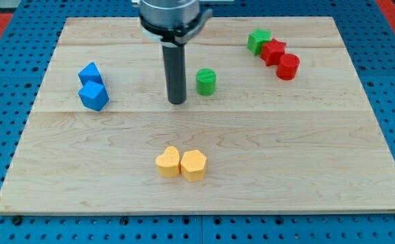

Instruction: Move the green circle to the bottom right of the red circle

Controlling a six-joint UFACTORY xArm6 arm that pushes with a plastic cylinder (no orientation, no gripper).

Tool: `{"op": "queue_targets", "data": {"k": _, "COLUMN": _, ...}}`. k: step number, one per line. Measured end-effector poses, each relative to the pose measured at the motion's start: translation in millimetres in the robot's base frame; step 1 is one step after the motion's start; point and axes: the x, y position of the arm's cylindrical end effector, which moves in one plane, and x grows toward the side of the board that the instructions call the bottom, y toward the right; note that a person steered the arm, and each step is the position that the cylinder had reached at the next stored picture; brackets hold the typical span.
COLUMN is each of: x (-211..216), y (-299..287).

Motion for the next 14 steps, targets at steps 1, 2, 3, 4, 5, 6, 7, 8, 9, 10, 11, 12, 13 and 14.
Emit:
{"op": "queue_targets", "data": {"k": 1, "x": -17.4, "y": -13.6}}
{"op": "queue_targets", "data": {"k": 2, "x": -22.2, "y": -13.6}}
{"op": "queue_targets", "data": {"k": 3, "x": -26.7, "y": -13.6}}
{"op": "queue_targets", "data": {"k": 4, "x": -27.2, "y": -13.6}}
{"op": "queue_targets", "data": {"k": 5, "x": -27.4, "y": -13.6}}
{"op": "queue_targets", "data": {"k": 6, "x": -28.1, "y": -13.6}}
{"op": "queue_targets", "data": {"k": 7, "x": -29.0, "y": -13.6}}
{"op": "queue_targets", "data": {"k": 8, "x": -29.0, "y": -13.6}}
{"op": "queue_targets", "data": {"k": 9, "x": -28.9, "y": -2.8}}
{"op": "queue_targets", "data": {"k": 10, "x": -29.0, "y": 5.1}}
{"op": "queue_targets", "data": {"k": 11, "x": -29.0, "y": 5.1}}
{"op": "queue_targets", "data": {"k": 12, "x": -28.6, "y": 12.9}}
{"op": "queue_targets", "data": {"k": 13, "x": -11.6, "y": 53.8}}
{"op": "queue_targets", "data": {"k": 14, "x": 14.1, "y": 150.1}}
